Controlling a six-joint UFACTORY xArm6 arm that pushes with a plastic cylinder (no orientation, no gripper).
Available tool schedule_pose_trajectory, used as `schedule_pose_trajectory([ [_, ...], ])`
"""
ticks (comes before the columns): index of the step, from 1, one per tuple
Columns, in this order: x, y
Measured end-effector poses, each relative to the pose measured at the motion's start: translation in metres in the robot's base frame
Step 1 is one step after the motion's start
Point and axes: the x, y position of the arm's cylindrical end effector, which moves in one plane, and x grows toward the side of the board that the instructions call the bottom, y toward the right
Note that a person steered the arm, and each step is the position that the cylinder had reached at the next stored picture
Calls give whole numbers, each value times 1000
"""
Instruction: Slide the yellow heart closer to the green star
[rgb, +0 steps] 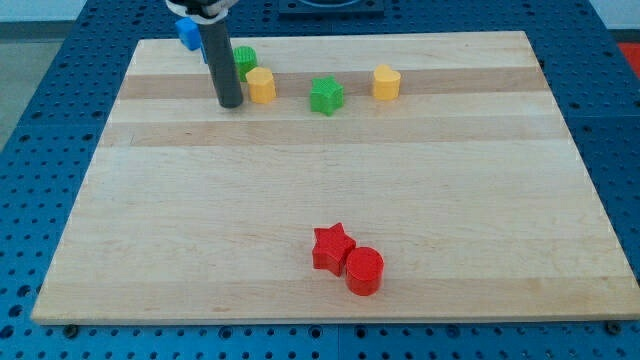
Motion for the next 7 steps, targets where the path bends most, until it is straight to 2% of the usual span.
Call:
schedule_pose_trajectory([
  [1, -10, 0],
  [3, -6, 56],
  [4, 19, 47],
  [5, 79, 79],
  [6, 94, 196],
  [7, 76, 306],
])
